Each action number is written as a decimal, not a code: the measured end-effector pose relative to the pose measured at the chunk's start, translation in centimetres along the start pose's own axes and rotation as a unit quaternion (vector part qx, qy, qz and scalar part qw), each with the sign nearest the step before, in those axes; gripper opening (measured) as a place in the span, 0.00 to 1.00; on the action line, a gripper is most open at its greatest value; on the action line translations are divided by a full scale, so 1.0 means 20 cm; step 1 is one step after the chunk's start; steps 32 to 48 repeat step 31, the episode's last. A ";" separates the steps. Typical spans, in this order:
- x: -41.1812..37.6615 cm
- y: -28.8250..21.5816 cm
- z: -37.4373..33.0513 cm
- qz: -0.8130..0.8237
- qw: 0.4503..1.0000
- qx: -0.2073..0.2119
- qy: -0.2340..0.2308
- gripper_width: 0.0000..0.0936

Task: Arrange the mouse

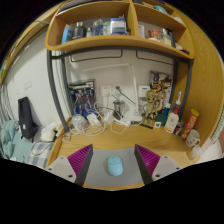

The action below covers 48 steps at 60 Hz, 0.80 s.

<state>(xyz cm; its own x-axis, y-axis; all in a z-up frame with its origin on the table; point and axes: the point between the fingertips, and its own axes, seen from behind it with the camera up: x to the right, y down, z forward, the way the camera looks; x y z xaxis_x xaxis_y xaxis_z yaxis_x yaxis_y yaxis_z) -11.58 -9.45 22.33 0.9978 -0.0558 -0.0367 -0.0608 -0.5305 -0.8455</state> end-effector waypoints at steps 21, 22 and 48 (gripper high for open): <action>-0.03 -0.06 -0.25 -0.014 1.000 0.024 0.002 0.88; -0.03 -0.06 -0.25 -0.015 1.000 0.025 0.003 0.88; -0.06 -0.02 -0.26 -0.007 1.000 0.018 -0.001 0.88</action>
